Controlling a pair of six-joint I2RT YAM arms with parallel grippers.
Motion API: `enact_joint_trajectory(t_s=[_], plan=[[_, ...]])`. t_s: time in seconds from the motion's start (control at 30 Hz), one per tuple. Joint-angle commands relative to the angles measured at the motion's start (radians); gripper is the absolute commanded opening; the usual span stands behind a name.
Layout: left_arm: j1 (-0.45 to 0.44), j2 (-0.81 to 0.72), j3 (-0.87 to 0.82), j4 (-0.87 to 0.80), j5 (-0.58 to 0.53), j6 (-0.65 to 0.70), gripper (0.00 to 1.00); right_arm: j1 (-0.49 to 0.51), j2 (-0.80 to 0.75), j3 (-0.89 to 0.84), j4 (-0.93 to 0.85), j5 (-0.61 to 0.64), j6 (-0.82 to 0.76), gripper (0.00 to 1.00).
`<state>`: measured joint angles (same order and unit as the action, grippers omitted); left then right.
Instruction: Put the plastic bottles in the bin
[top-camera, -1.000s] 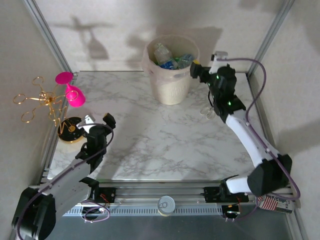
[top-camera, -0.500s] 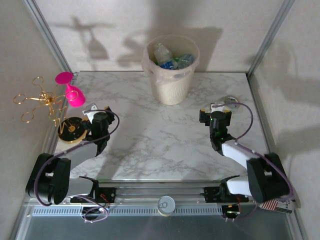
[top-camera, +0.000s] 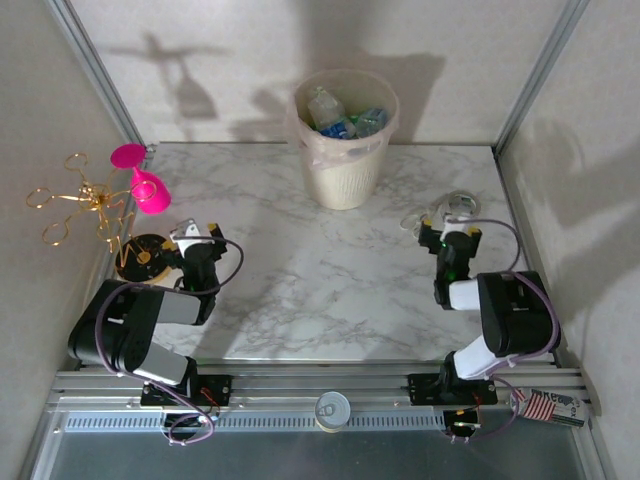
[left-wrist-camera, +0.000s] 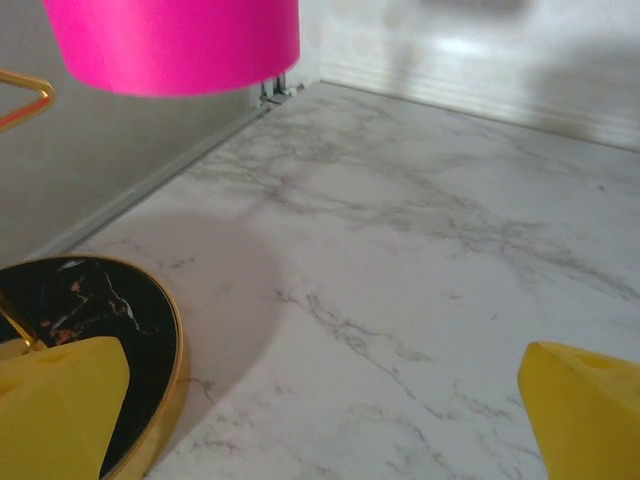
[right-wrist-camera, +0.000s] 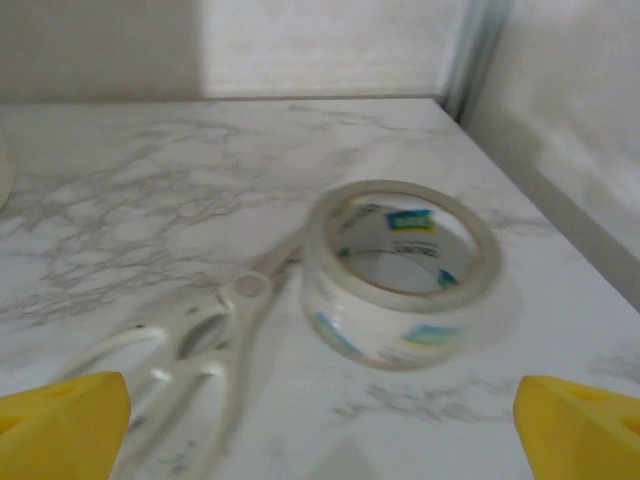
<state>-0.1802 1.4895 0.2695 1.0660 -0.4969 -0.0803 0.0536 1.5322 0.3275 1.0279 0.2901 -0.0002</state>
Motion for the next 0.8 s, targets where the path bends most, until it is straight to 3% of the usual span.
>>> enact_joint_trajectory(t_s=[0.0, 0.07, 0.1, 0.13, 0.17, 0.2, 0.77], plan=[[0.024, 0.013, -0.039, 0.218, 0.091, 0.041, 1.0, -0.041, -0.007, -0.115, 0.255, -0.102, 0.075, 0.99], [0.051, 0.007, -0.068, 0.244, 0.172, 0.029, 1.0, -0.037, 0.019, -0.137, 0.33, -0.111, 0.06, 0.99], [0.071, 0.055, -0.089, 0.336, 0.23, 0.026, 1.0, -0.036, 0.012, -0.133, 0.305, -0.109, 0.063, 0.99], [0.073, 0.075, -0.091, 0.359, 0.217, 0.028, 1.0, -0.036, 0.016, -0.134, 0.318, -0.109, 0.06, 0.99], [0.079, 0.039, -0.071, 0.257, 0.237, 0.011, 1.0, -0.033, 0.018, -0.135, 0.322, -0.106, 0.059, 0.99], [0.085, 0.058, -0.066, 0.288, 0.267, 0.021, 1.0, -0.026, 0.014, -0.131, 0.305, -0.082, 0.057, 0.99], [0.082, 0.053, -0.064, 0.272, 0.264, 0.025, 0.99, -0.01, 0.019, -0.131, 0.316, -0.054, 0.048, 0.99]])
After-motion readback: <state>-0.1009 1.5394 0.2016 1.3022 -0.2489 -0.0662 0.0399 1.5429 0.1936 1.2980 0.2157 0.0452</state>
